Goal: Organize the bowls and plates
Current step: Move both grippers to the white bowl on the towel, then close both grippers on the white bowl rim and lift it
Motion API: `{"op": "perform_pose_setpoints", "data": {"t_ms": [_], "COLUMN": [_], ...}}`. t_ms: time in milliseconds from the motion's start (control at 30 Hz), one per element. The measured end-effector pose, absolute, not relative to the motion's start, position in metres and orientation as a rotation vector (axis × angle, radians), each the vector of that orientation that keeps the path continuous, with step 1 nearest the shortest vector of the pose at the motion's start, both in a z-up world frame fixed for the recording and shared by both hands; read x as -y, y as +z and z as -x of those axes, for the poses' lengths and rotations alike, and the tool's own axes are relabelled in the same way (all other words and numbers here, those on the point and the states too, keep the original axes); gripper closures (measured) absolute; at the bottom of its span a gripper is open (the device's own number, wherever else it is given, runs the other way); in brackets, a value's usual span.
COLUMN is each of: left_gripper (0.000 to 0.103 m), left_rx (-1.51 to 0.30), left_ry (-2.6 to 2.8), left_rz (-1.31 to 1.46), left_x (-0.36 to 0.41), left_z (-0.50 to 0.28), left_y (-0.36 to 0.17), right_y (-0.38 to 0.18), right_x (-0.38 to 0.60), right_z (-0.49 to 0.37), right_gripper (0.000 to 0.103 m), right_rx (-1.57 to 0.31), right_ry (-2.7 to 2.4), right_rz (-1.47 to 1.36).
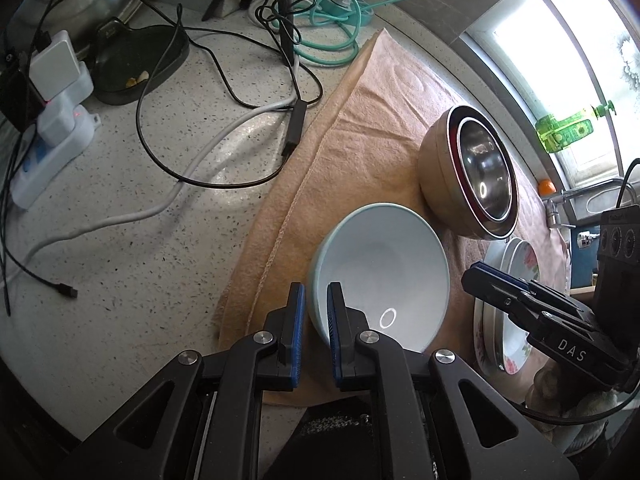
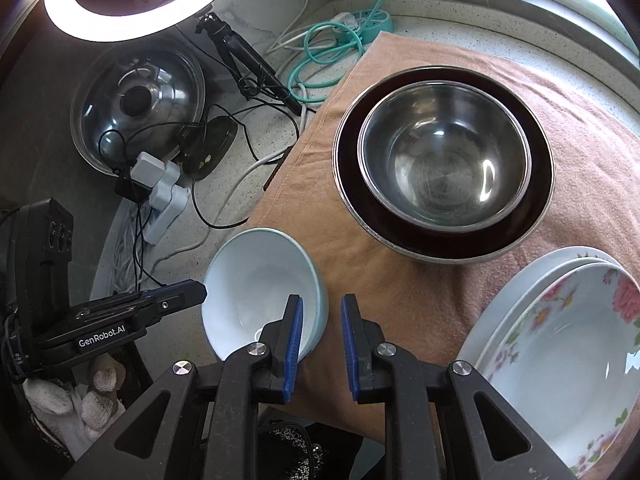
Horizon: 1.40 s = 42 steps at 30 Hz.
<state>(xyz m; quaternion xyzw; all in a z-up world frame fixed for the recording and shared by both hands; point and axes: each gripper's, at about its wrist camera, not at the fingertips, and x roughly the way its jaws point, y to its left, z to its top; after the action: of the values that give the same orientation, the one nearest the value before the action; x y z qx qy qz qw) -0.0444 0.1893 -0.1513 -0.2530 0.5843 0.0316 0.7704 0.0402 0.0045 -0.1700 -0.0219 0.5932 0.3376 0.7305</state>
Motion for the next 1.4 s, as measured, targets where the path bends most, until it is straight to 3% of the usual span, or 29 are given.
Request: {"op": "perform_pose_setpoints", "data": {"t_ms": [1033, 1400], "left_gripper": [0.093, 0.094], "left_rx": [-1.293, -1.287], "left_ry": [0.047, 0.046], "left_rz": [0.524, 0.528], "left_x": [-0.181, -0.181], "left_z": [0.039, 0.039], "left_y": [-0.164, -0.163], "right_y": [-0.199, -0.200], "right_x": [-0.017, -0.021], "right_z": [-0.044, -0.042], "right_gripper": [0.085, 0.095], "right_rx": [-1.383, -1.387], "right_ry": [0.746, 0.756], "right_rz": [0.045, 0.044]}}
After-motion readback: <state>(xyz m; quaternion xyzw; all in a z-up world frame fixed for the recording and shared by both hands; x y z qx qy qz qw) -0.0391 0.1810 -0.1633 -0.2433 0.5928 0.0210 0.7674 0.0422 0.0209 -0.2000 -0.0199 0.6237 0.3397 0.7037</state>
